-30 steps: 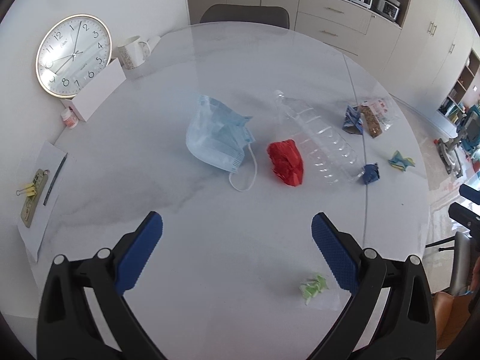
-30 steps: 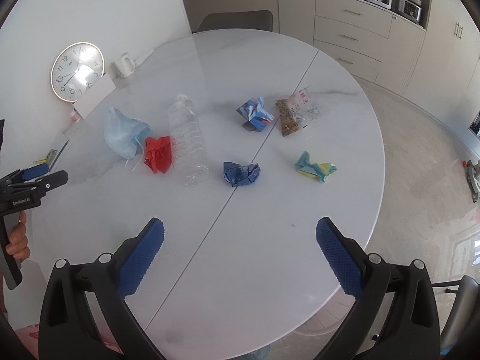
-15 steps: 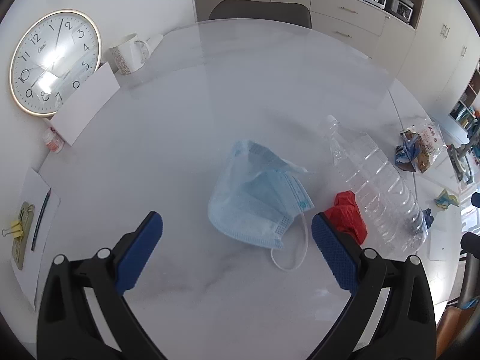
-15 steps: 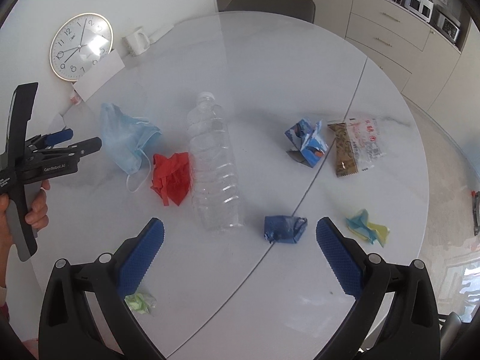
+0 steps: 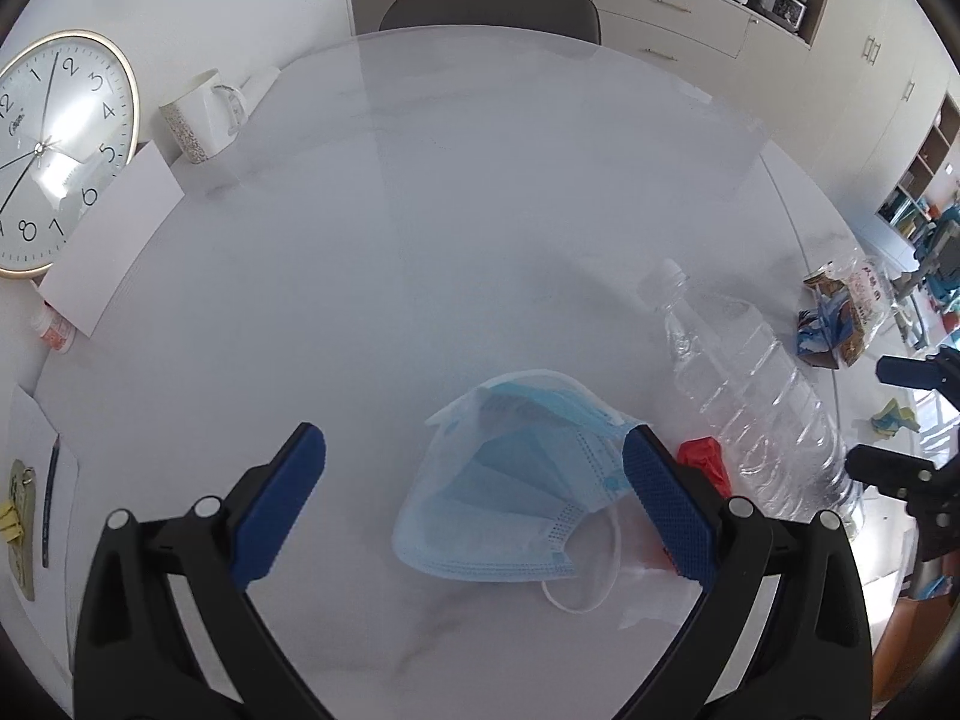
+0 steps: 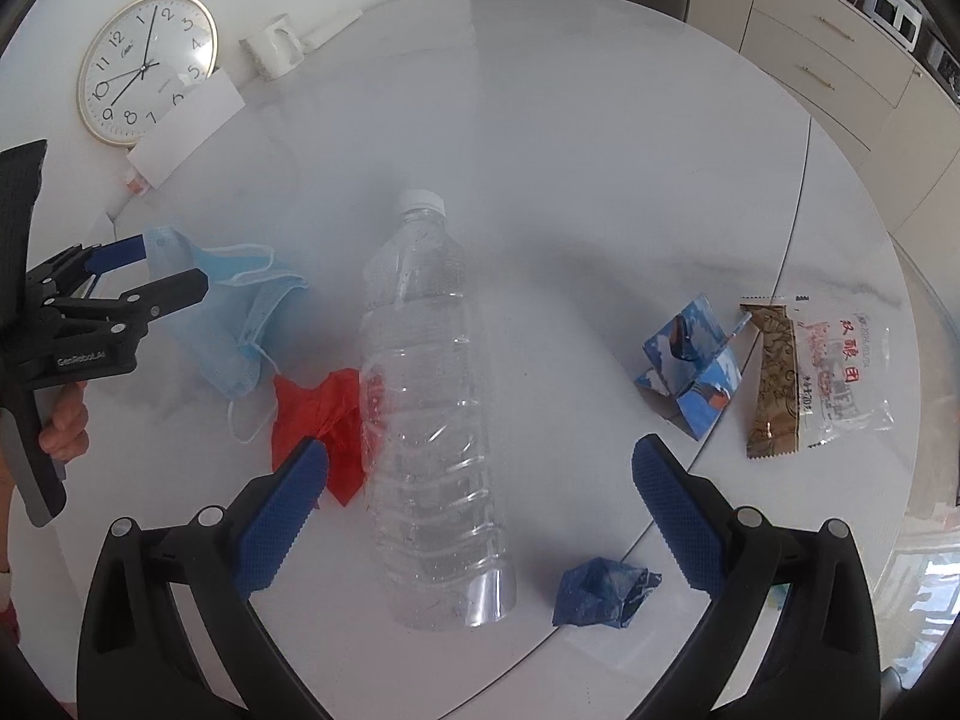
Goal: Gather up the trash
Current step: 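Close the left tool on the blue face mask while the right tool grasps the plastic bottle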
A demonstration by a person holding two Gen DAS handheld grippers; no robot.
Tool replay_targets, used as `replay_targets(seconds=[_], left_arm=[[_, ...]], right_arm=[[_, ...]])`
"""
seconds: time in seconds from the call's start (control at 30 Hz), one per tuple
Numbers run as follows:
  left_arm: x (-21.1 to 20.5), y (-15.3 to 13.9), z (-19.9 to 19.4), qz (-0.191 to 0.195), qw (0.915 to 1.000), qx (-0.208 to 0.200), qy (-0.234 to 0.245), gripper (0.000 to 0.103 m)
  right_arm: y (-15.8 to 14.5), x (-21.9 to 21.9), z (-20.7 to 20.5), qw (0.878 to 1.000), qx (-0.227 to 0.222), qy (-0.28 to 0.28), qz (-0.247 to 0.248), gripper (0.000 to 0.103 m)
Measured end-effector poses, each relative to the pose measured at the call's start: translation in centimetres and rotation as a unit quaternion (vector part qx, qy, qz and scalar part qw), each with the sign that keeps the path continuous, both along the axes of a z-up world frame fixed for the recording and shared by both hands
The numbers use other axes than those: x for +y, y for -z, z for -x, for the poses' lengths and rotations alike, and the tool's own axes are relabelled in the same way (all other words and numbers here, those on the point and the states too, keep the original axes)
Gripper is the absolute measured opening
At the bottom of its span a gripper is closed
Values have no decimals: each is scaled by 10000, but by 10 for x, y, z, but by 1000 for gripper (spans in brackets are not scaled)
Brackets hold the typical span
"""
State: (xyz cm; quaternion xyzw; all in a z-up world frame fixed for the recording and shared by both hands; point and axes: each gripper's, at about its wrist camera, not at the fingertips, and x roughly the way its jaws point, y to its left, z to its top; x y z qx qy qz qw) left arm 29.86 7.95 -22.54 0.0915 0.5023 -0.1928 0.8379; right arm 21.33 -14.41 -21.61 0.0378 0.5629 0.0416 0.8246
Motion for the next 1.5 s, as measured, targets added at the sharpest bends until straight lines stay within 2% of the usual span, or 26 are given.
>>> replay_targets(seconds=[0.1,0.23,0.33,0.43,0.5,0.6,0.73,0.9,1.07,1.13,1.23,1.3,1.33,1.4,1.5], left_arm=[[1,-10,1,180,9996,99,-177,95],[12,-21,-15,575,9938,442,-841,95],[19,-17,-31,625,9831,825,-1509,95],[20,-6,-41,581,9686,1158,-2122,95],[18,3,-44,615,9579,1368,-2446,95],[11,19,-45,472,9463,1554,-2795,95],[6,43,-42,412,9331,1825,-3071,95],[-1,68,-33,269,9240,2053,-3215,95],[-1,84,-25,411,9183,2217,-3255,95],[0,86,-22,503,9180,2208,-3255,92],[-4,84,-18,477,9264,2062,-3113,78],[-7,82,-15,467,9320,2004,-2983,58],[-8,82,-13,506,9339,2005,-2917,51],[-8,83,-8,719,9337,2130,-2788,32],[-7,85,3,968,9305,2238,-2734,25]], right_arm=[[1,-2,-5,10000,-23,-12,-74,101],[1,-5,-7,9999,-42,9,-154,101],[2,-8,-7,9997,-48,32,-244,101],[4,-8,-8,9995,-57,15,-308,101],[5,-7,-9,9994,-56,-13,-343,101],[8,-5,-13,9994,-55,-49,-331,101],[14,-1,-19,9996,11,-93,-278,101],[22,4,-23,9997,116,-124,-198,101],[27,5,-23,9996,167,-105,-220,101],[28,5,-22,9996,182,-87,-215,101],[30,4,-22,9995,216,-62,-225,101],[32,4,-22,9995,248,-64,-203,101],[33,5,-22,9995,259,-74,-182,101],[35,5,-22,9994,288,-93,-150,101],[39,8,-24,9992,351,-160,-73,101]])
